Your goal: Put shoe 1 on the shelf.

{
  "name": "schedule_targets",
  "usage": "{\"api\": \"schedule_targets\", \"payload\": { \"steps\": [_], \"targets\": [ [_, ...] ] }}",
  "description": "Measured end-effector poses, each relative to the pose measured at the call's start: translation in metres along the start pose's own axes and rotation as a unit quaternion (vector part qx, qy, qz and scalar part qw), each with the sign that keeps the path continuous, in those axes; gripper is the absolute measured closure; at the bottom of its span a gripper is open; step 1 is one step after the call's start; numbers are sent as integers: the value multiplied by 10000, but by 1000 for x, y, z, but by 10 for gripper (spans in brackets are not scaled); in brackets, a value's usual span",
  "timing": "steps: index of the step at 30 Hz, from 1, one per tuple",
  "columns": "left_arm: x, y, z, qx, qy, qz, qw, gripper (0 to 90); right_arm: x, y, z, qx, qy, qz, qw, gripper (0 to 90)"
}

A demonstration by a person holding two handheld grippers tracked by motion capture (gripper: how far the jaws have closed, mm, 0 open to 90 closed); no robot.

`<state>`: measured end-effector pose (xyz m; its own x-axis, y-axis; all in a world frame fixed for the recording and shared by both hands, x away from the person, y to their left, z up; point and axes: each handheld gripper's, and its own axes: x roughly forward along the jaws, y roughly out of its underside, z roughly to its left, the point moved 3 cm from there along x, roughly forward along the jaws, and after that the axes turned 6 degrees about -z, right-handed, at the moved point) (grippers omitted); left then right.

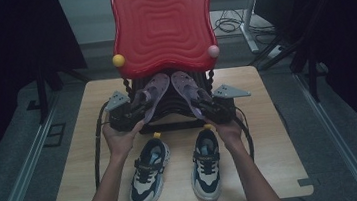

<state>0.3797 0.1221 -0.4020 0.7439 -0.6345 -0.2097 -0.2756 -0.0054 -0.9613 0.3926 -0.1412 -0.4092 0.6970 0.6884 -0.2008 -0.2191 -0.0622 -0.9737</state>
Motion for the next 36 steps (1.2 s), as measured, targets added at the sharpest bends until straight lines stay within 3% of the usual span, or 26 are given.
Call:
{"api": "schedule_targets", "payload": {
  "steps": [14,31,36],
  "targets": [
    [15,0,6,110,-115,0,9999,869,14,-2,-2,-56,196,-2,9998,860],
    [41,0,13,190,-256,-81,9995,869,35,-2,-2,-293,559,-95,9980,860],
    [47,2,16,222,-347,-129,9991,869,44,-3,-1,-465,658,-89,9967,860]
  ]
}}
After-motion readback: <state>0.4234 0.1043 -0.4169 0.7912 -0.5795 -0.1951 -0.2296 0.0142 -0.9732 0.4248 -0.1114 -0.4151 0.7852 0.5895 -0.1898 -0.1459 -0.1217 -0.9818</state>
